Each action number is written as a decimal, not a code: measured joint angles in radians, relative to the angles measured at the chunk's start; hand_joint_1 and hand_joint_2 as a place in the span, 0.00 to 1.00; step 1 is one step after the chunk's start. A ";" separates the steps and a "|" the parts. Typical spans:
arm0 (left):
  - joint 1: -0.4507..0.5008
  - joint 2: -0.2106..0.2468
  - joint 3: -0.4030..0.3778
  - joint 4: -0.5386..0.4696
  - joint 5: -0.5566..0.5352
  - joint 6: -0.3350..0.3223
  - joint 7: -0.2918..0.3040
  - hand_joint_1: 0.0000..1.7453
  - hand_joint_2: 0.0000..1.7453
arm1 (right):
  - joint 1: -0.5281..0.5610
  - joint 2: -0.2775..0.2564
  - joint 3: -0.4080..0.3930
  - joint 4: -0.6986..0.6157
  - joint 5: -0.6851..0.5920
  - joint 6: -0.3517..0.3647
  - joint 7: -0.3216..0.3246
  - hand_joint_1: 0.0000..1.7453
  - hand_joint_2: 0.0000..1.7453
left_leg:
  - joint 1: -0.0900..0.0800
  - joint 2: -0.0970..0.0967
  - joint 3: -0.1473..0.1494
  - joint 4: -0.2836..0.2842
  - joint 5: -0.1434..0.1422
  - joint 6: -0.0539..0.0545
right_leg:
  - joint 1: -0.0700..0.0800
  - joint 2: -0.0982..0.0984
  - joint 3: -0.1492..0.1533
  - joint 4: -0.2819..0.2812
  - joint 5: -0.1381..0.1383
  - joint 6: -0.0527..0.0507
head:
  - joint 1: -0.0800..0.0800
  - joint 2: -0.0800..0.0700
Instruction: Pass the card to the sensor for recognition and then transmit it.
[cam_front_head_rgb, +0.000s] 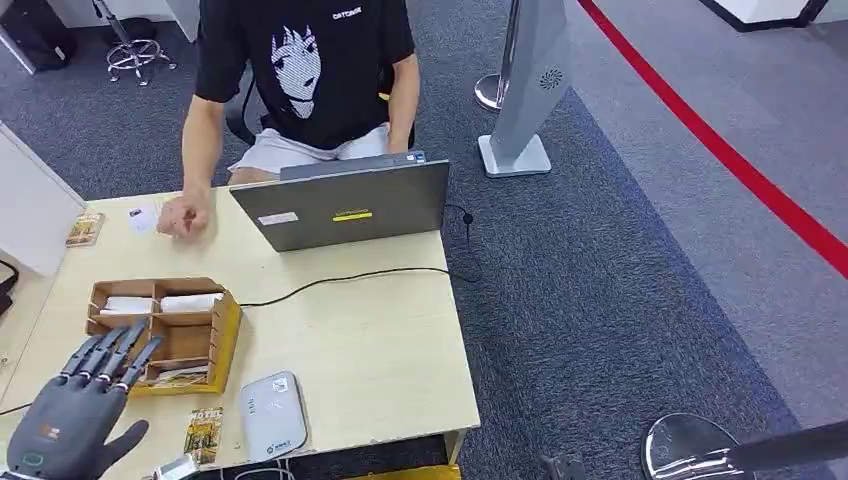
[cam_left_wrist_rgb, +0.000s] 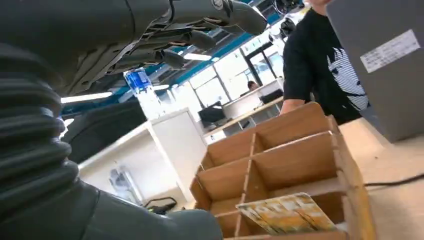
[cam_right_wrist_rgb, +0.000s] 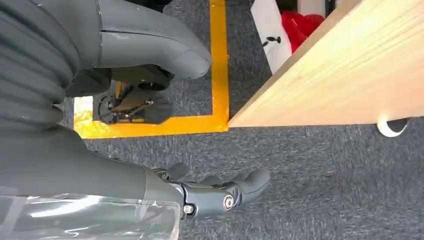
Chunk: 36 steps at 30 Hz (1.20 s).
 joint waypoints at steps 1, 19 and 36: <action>0.000 -0.002 -0.003 0.003 0.002 0.002 0.001 0.00 1.00 | 0.000 0.000 0.000 0.000 0.000 0.000 -0.001 0.00 1.00 | 0.000 0.000 0.000 0.000 0.000 0.000 | 0.000 0.000 0.000 0.000 0.000 0.000 | 0.000 0.000; 0.010 -0.050 -0.026 0.101 -0.104 0.106 0.077 0.00 1.00 | -0.001 -0.001 0.024 -0.010 -0.022 0.000 0.005 0.00 1.00 | 0.000 0.000 0.000 0.000 0.000 0.000 | 0.000 0.000 0.000 0.000 0.000 0.000 | 0.000 0.000; -0.022 -0.155 0.023 0.307 -0.116 0.231 0.032 0.00 1.00 | 0.072 0.010 0.050 -0.083 -0.031 0.002 0.061 0.00 1.00 | 0.000 0.000 0.000 0.000 0.000 0.000 | 0.000 0.000 0.000 0.000 0.000 0.000 | 0.000 0.000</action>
